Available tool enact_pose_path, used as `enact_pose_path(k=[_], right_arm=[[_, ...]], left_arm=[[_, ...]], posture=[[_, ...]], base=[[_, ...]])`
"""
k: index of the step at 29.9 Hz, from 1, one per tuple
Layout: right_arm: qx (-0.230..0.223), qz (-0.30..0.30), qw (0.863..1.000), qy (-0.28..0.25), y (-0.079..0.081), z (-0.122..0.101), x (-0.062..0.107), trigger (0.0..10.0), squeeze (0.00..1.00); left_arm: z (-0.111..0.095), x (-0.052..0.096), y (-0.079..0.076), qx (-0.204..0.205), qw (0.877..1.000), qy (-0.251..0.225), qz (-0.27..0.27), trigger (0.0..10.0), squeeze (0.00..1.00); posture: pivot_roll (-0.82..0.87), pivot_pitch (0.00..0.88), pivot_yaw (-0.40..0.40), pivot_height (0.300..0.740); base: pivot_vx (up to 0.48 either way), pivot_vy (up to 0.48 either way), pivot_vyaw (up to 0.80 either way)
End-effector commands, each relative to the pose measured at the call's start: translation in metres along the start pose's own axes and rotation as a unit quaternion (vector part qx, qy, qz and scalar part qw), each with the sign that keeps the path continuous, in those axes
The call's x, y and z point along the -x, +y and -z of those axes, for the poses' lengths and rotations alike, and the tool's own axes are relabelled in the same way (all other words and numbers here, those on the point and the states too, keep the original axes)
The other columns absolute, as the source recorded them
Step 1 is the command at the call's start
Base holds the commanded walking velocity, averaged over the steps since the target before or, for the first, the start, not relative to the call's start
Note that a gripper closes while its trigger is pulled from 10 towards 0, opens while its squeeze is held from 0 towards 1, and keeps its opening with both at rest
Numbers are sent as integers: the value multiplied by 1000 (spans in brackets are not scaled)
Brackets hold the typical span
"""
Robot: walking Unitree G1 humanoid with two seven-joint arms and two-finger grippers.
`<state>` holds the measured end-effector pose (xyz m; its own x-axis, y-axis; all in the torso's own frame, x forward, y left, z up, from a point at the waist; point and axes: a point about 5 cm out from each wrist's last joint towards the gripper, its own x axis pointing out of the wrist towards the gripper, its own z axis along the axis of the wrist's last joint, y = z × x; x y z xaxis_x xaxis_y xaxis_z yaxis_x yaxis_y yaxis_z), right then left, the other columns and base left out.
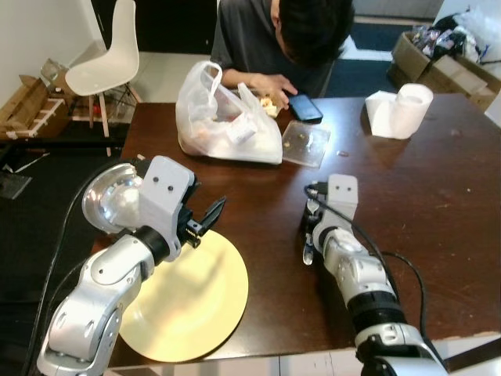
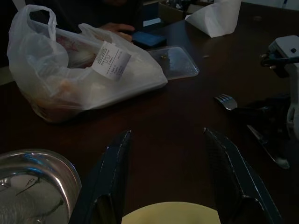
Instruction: Setting the table
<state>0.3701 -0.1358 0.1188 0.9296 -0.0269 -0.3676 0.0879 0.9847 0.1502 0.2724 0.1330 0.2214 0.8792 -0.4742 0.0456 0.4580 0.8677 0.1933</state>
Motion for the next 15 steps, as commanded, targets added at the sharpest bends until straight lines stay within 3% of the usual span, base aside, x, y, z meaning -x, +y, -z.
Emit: enact_pose_path(k=[1,5,8,15], right_arm=[[-21,2,995,100,-4,48,1,0,0],[-17,4,994,108,-9,53,1,0,0],[6,18,994,108,-24,55,1,0,0],[7,34,994,102,-36,55,2,0,0]], left_arm=[[1,1,-1,3,1000,6,1,10000,0],[1,1,0,3,1000,5,-1,10000,0],[1,-1,-2,7,1000,4,-2,10000,0],[3,-4,-4,11,1000,3,-1,10000,0]], posture=[[59,100,46,740],[57,98,45,740],[45,92,42,740],[36,82,41,740]], base=[[0,0,0],[0,0,0],[0,0,0],[0,0,0]])
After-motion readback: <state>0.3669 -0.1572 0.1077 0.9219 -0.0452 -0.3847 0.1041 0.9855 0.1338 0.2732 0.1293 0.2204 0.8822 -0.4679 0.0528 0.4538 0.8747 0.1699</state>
